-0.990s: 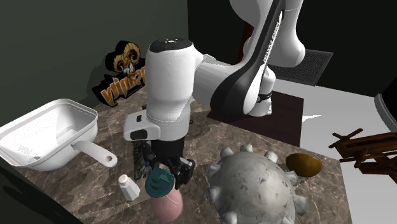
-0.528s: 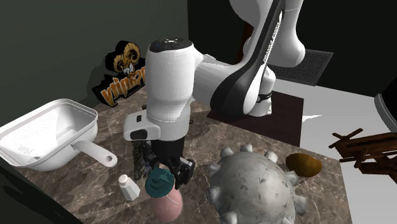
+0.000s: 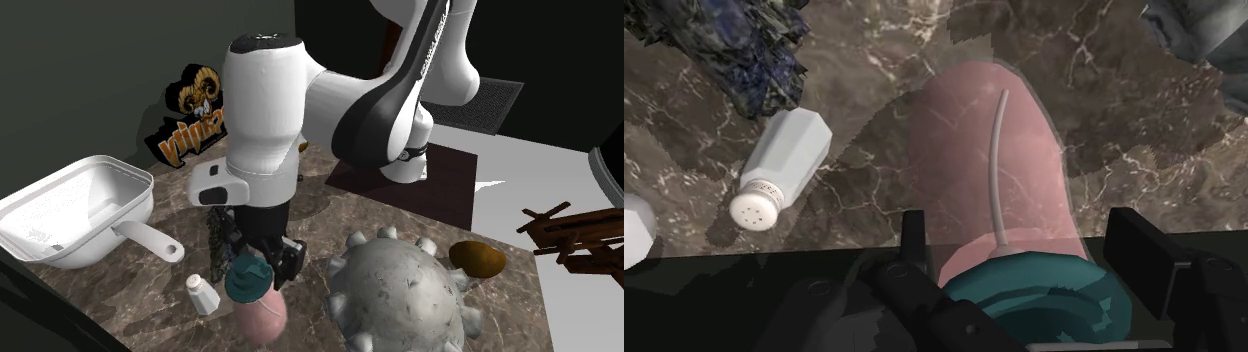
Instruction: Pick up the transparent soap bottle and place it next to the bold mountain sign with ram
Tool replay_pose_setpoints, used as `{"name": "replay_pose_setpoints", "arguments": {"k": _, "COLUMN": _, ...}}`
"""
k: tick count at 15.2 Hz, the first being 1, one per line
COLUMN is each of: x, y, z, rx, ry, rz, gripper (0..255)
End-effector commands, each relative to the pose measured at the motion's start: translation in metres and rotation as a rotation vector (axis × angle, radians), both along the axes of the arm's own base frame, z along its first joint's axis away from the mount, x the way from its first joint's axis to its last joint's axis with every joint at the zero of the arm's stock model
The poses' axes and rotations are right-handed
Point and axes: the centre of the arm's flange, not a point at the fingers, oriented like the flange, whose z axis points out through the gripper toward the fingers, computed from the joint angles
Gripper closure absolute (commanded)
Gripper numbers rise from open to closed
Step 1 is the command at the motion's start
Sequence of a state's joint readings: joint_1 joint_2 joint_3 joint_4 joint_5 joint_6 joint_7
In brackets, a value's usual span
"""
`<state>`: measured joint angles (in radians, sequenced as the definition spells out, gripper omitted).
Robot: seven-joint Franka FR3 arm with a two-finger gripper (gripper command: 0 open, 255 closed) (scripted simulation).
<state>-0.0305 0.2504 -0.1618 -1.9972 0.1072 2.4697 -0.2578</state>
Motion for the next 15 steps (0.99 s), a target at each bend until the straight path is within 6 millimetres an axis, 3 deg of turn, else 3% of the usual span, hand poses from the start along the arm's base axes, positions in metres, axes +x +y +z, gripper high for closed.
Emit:
{"name": "replay_pose_setpoints", "arguments": {"k": 1, "x": 0.001, "y": 0.0, "z": 0.011, "rx": 0.0, "ry": 0.0, "rz": 0.0, "gripper": 255}}
{"name": "replay_pose_setpoints", "arguments": {"k": 15, "x": 0.001, "y": 0.0, "z": 0.085, "rx": 0.0, "ry": 0.0, "rz": 0.0, "gripper": 255}}
